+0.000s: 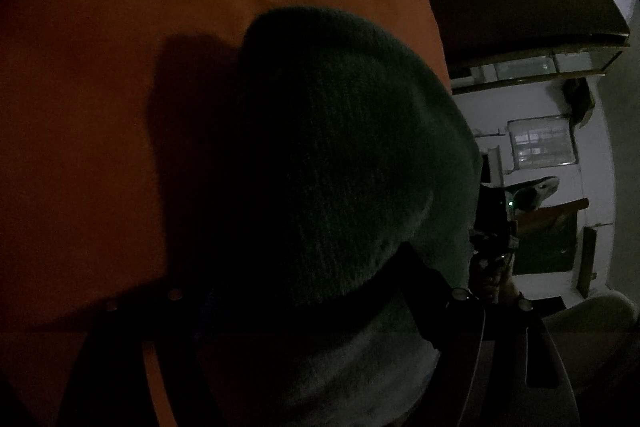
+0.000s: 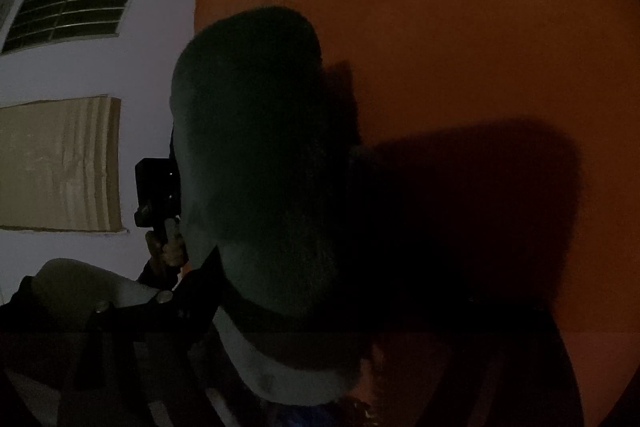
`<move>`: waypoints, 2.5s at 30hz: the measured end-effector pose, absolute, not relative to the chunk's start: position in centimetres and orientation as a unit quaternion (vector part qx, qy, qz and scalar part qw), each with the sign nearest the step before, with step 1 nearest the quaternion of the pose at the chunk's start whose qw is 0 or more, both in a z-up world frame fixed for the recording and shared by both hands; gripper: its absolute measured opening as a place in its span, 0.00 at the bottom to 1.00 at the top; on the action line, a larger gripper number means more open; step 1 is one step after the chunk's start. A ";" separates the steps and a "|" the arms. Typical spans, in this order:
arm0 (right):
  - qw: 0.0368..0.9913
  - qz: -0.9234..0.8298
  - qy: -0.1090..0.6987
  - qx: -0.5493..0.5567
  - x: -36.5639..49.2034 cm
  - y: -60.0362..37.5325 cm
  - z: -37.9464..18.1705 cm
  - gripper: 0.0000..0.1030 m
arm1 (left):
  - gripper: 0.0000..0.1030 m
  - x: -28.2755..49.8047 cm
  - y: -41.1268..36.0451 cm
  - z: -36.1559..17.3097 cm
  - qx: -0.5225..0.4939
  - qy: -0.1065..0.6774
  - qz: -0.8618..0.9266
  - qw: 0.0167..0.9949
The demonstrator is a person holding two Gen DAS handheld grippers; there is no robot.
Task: Fold clothes
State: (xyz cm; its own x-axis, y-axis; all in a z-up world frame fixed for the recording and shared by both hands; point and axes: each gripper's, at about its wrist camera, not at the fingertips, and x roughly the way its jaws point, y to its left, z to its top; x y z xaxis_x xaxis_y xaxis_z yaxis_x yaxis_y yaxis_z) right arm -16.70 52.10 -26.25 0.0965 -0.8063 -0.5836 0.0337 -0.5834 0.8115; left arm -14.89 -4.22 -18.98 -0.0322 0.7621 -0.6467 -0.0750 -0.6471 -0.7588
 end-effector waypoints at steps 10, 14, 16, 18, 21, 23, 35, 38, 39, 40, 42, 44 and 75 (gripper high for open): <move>0.367 -0.604 -0.330 0.625 -19.5 49.5 -27.3 0.92 | 0.75 -13.9 -5.3 -19.3 -0.596 -0.294 0.676 0.319; 0.377 -0.612 -0.325 0.614 -19.6 49.5 -27.1 0.73 | 0.64 -13.5 -5.7 -19.3 -0.586 -0.300 0.681 0.320; 0.379 -0.628 -0.310 0.604 -19.1 49.4 -26.3 0.61 | 0.52 -13.2 -5.7 -18.9 -0.580 -0.297 0.690 0.315; 0.377 -0.640 -0.288 0.605 -18.6 49.2 -25.7 0.58 | 0.52 -13.2 -5.8 -18.9 -0.589 -0.294 0.684 0.314; 0.374 -0.624 -0.289 0.622 -18.4 49.7 -25.7 0.59 | 0.62 -13.1 -6.5 -19.2 -0.611 -0.293 0.664 0.316; 0.373 -0.605 -0.294 0.639 -18.2 50.2 -26.0 0.75 | 0.68 -12.9 -6.5 -19.8 -0.625 -0.295 0.648 0.319; 0.397 -0.594 -0.281 0.641 -17.9 47.1 -26.5 0.62 | 0.46 -13.1 -4.1 -20.5 -0.610 -0.325 0.638 0.339; 0.397 -0.600 -0.308 0.623 -17.3 48.5 -26.0 0.44 | 0.40 -12.8 -3.5 -19.7 -0.604 -0.336 0.639 0.338; 0.398 -0.602 -0.307 0.621 -17.0 48.7 -25.7 0.42 | 0.39 -12.7 -3.4 -19.6 -0.605 -0.339 0.637 0.336; 0.398 -0.602 -0.309 0.620 -17.0 48.8 -25.3 0.42 | 0.38 -12.7 -3.2 -19.4 -0.605 -0.342 0.636 0.335; 0.399 -0.601 -0.314 0.618 -17.0 49.0 -24.6 0.40 | 0.36 -12.8 -2.9 -18.9 -0.604 -0.351 0.633 0.335; 0.399 -0.599 -0.319 0.616 -16.9 49.3 -23.8 0.40 | 0.36 -13.1 -2.6 -18.4 -0.600 -0.362 0.628 0.339; 0.376 -0.732 -0.313 0.474 -52.0 52.8 9.6 0.40 | 0.36 -51.9 -2.8 11.3 -0.493 -0.294 0.749 0.330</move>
State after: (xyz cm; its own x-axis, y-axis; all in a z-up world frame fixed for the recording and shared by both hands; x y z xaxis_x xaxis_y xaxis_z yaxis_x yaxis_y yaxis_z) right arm -52.00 52.78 9.58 -0.2665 -0.8478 -0.4584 0.2540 -0.5206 0.8152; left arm -51.92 -2.81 11.34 -0.2961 0.7852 -0.5439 -0.2050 -0.6084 -0.7667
